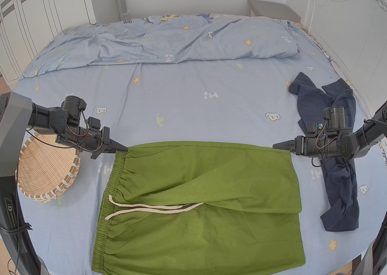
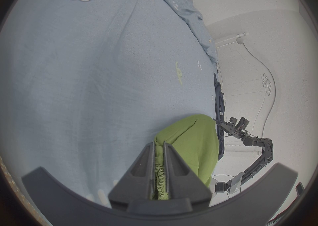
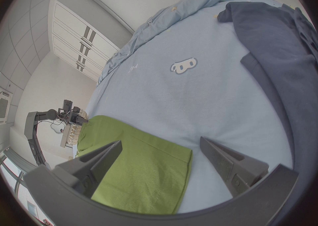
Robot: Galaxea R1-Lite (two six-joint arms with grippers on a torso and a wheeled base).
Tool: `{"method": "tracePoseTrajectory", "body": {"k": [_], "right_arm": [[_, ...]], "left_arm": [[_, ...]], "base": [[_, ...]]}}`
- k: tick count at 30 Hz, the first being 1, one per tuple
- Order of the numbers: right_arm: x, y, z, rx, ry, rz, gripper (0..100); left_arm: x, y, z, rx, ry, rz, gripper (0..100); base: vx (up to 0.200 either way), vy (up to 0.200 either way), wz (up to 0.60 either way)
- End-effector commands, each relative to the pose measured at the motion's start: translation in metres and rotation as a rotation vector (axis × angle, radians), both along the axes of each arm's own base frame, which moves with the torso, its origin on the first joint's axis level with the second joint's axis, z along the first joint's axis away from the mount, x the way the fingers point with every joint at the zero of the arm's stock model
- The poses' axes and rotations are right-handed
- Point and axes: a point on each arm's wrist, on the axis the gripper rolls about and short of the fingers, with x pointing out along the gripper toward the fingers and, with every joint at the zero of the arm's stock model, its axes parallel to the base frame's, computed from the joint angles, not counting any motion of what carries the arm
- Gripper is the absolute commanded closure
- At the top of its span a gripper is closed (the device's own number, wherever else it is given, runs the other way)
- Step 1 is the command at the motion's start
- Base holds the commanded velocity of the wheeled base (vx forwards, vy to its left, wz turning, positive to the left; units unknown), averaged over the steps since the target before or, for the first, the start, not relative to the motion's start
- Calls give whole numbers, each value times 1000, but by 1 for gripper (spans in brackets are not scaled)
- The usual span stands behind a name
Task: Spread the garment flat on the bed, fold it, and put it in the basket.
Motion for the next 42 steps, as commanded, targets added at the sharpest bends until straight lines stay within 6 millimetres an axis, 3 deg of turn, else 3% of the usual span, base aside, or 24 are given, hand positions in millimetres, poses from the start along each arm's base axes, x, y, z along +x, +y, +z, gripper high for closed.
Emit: {"method": "tracePoseTrajectory", "body": {"k": [1,3,4,20,26,29,42], "right_arm": [[-1,4,-7,-1,26,11,0],[-2,4,-8,-2,30,11,0],[-1,3,-7,-2,25,10,100],[4,-5,-2,3,5,-15,100],[5,0,25,18,-61,-13,100],[12,7,48,36,-114,-32,100],[37,27,88,55,-255,-5,100]], "left_arm": [[0,1,1,0,-2,2,100],[0,1,1,0,-5,2,100],[0,1,2,1,-8,2,100],[0,6,3,2,-15,13,100],[-1,13,10,3,-33,30,100],[-4,15,20,4,-55,37,100],[-5,31,29,10,-99,75,100]], "base": [[0,0,0],[0,0,0],[0,0,0],[0,0,0],[0,0,0],[0,0,0],[0,0,0]]}}
